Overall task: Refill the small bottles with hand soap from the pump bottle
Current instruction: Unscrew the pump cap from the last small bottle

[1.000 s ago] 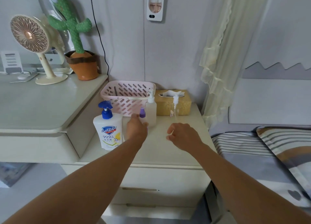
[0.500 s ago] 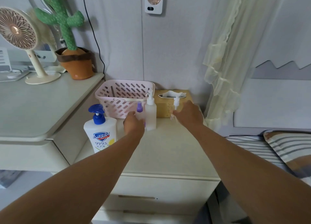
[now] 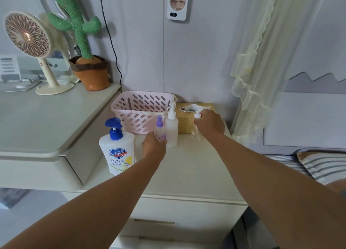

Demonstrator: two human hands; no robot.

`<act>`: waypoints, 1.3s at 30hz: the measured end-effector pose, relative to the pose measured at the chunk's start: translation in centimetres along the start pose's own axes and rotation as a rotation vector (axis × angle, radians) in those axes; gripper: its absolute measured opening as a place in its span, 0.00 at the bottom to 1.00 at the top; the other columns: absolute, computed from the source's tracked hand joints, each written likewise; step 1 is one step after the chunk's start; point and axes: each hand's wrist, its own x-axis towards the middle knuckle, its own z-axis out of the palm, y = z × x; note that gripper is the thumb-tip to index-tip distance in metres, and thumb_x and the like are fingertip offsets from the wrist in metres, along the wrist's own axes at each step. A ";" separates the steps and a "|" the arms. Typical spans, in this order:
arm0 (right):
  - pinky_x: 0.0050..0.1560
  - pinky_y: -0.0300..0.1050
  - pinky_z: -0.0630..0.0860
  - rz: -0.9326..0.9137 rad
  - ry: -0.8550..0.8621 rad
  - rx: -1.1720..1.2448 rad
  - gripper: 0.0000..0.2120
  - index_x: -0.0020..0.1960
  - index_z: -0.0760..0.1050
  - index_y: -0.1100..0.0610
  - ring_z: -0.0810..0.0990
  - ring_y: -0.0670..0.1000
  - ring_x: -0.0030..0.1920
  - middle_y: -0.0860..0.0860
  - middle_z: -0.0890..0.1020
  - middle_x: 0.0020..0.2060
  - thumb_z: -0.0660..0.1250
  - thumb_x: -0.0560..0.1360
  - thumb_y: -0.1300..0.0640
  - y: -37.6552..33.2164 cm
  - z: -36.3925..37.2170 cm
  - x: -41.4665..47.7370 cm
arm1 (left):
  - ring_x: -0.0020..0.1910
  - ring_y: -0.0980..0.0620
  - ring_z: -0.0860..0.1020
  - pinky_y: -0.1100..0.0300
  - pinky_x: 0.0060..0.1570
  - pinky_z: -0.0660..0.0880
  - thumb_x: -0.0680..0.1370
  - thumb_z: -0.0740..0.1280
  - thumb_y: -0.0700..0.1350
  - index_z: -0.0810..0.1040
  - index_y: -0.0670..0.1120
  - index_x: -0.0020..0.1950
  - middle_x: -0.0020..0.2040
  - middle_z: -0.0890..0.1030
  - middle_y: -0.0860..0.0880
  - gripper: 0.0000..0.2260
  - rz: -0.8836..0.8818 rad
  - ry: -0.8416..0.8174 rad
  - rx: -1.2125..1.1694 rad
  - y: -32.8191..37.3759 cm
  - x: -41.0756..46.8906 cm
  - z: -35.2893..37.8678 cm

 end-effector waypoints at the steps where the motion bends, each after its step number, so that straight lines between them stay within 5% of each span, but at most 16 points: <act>1: 0.42 0.43 0.68 -0.010 -0.004 -0.008 0.13 0.55 0.78 0.52 0.79 0.55 0.49 0.53 0.81 0.48 0.59 0.78 0.49 -0.1 -0.2 -0.4 | 0.58 0.46 0.75 0.57 0.52 0.71 0.77 0.67 0.42 0.71 0.42 0.66 0.61 0.76 0.45 0.18 0.004 -0.003 0.005 0.1 -0.2 -0.1; 8: 0.36 0.41 0.67 -0.129 -0.091 0.083 0.12 0.35 0.73 0.52 0.75 0.49 0.34 0.47 0.76 0.31 0.68 0.72 0.46 -0.5 -2.3 -4.2 | 0.62 0.46 0.72 0.54 0.60 0.70 0.77 0.67 0.44 0.65 0.44 0.70 0.66 0.72 0.45 0.22 -0.001 -0.009 -0.095 0.2 -2.2 -1.0; 13: 0.33 0.37 0.66 -0.192 -0.213 0.235 0.11 0.36 0.75 0.53 0.73 0.45 0.30 0.46 0.74 0.27 0.70 0.73 0.49 -1.1 -4.3 -7.7 | 0.52 0.55 0.77 0.63 0.50 0.71 0.77 0.65 0.56 0.71 0.45 0.66 0.56 0.78 0.51 0.22 0.180 -0.203 -0.204 0.6 -5.6 -2.3; 17: 0.32 0.34 0.65 -0.177 -0.242 0.295 0.08 0.38 0.78 0.54 0.72 0.41 0.30 0.43 0.74 0.28 0.70 0.73 0.51 -1.9 -5.4 -9.8 | 0.40 0.61 0.78 0.72 0.37 0.71 0.72 0.72 0.52 0.77 0.47 0.56 0.47 0.81 0.52 0.16 0.274 -0.384 -0.204 0.7 -7.5 -3.0; 20: 0.34 0.35 0.67 -0.152 -0.213 0.328 0.12 0.44 0.81 0.59 0.74 0.42 0.31 0.46 0.78 0.31 0.71 0.72 0.50 -2.5 -5.9 -11.0 | 0.39 0.56 0.78 0.63 0.41 0.74 0.67 0.77 0.52 0.79 0.47 0.49 0.44 0.81 0.52 0.16 0.356 -0.314 -0.087 1.0 -8.1 -3.8; 24: 0.32 0.38 0.69 -0.016 -0.158 0.339 0.21 0.42 0.79 0.61 0.74 0.46 0.28 0.51 0.80 0.32 0.71 0.70 0.42 -3.5 -6.6 -12.0 | 0.39 0.58 0.77 0.65 0.41 0.73 0.65 0.78 0.53 0.76 0.48 0.49 0.43 0.79 0.55 0.19 0.521 -0.163 0.056 2.1 -9.4 -5.5; 29: 0.33 0.43 0.70 0.146 -0.239 0.574 0.21 0.45 0.77 0.60 0.73 0.49 0.32 0.51 0.76 0.33 0.68 0.71 0.41 -5.0 -7.4 -12.8 | 0.44 0.53 0.78 0.62 0.43 0.73 0.76 0.62 0.60 0.68 0.49 0.60 0.45 0.76 0.54 0.19 0.795 -0.073 0.356 2.5 -11.4 -7.2; 32: 0.31 0.42 0.68 0.117 -0.295 0.615 0.16 0.43 0.76 0.59 0.71 0.48 0.30 0.50 0.74 0.30 0.67 0.74 0.45 -5.1 -7.8 -13.4 | 0.35 0.54 0.76 0.60 0.40 0.72 0.78 0.58 0.60 0.68 0.46 0.59 0.39 0.76 0.53 0.19 0.781 -0.253 0.339 2.8 -11.5 -8.2; 36: 0.28 0.40 0.62 -0.013 -0.417 0.772 0.14 0.35 0.71 0.55 0.63 0.47 0.26 0.48 0.68 0.26 0.67 0.75 0.49 -4.4 -8.6 -14.0 | 0.26 0.50 0.71 0.55 0.36 0.72 0.79 0.60 0.55 0.69 0.35 0.51 0.33 0.72 0.40 0.21 0.526 -0.748 -0.129 3.5 -11.9 -10.2; 39: 0.28 0.37 0.64 -0.067 -0.495 0.838 0.12 0.37 0.72 0.55 0.66 0.46 0.27 0.49 0.70 0.27 0.68 0.75 0.52 -4.0 -9.6 -14.3 | 0.32 0.50 0.74 0.56 0.40 0.73 0.79 0.61 0.54 0.69 0.38 0.51 0.37 0.77 0.44 0.17 0.558 -0.716 -0.063 3.5 -11.8 -10.7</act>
